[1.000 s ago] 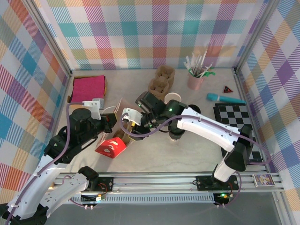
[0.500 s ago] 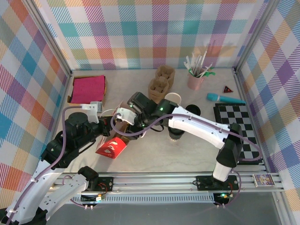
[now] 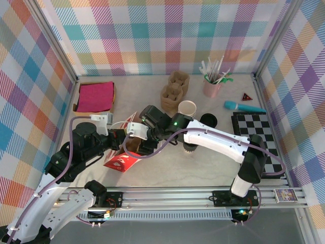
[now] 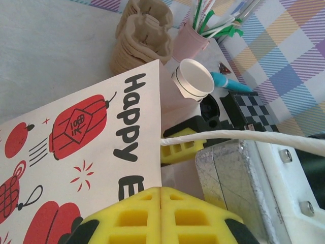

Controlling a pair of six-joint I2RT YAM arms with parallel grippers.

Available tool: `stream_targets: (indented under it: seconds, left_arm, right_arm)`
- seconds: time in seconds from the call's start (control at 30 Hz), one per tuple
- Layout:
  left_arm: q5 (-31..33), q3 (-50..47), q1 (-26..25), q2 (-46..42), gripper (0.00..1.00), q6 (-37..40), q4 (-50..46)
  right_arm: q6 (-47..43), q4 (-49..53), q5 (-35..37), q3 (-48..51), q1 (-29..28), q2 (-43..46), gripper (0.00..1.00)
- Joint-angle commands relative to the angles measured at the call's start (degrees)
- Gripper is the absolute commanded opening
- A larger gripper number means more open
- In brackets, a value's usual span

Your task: Pack the takeout coffee

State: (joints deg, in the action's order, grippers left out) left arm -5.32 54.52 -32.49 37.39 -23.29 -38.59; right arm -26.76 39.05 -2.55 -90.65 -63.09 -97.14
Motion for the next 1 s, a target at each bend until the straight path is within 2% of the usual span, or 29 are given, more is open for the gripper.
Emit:
stream_targets:
  seconds: [0.0,0.2,0.3,0.43,0.47,0.73,0.87,0.97]
  left_arm:
    - [-4.61,0.15,-0.28,0.48,0.00,-0.35,6.86]
    - [-4.43,0.33,-0.27,0.34,0.00,-0.84,7.28]
    - [-4.23,0.63,-0.29,0.43,0.00,-0.88,7.13]
    - [-3.73,1.31,-0.29,0.41,0.00,-0.49,6.58]
    - [-3.47,1.27,-0.28,0.32,0.00,-0.51,6.58]
    - [-3.47,1.48,-0.29,-0.08,0.00,-0.09,6.04]
    - [-3.81,1.81,-0.29,-0.23,0.00,0.31,4.51]
    - [-4.38,1.76,-0.29,-0.60,0.00,0.48,3.57]
  right_arm:
    - [-8.64,0.08,-0.59,0.18,-2.57,-3.28,0.78]
    - [-11.99,-0.55,-1.70,-0.30,-2.62,-5.75,0.76]
    - [-12.17,-0.34,-2.31,-0.32,-2.66,-7.06,0.68]
    - [-12.96,-0.34,-3.39,0.83,-2.98,-7.46,0.53]
    - [-13.13,-1.16,-3.04,1.52,-3.17,-7.29,0.51]
    - [-9.23,-9.26,-0.45,7.60,-6.36,-4.68,0.53]
    - [-9.17,-18.45,2.52,14.27,-8.98,-2.75,0.52]
    - [-9.44,-23.29,3.95,17.38,-9.92,-2.15,0.55]
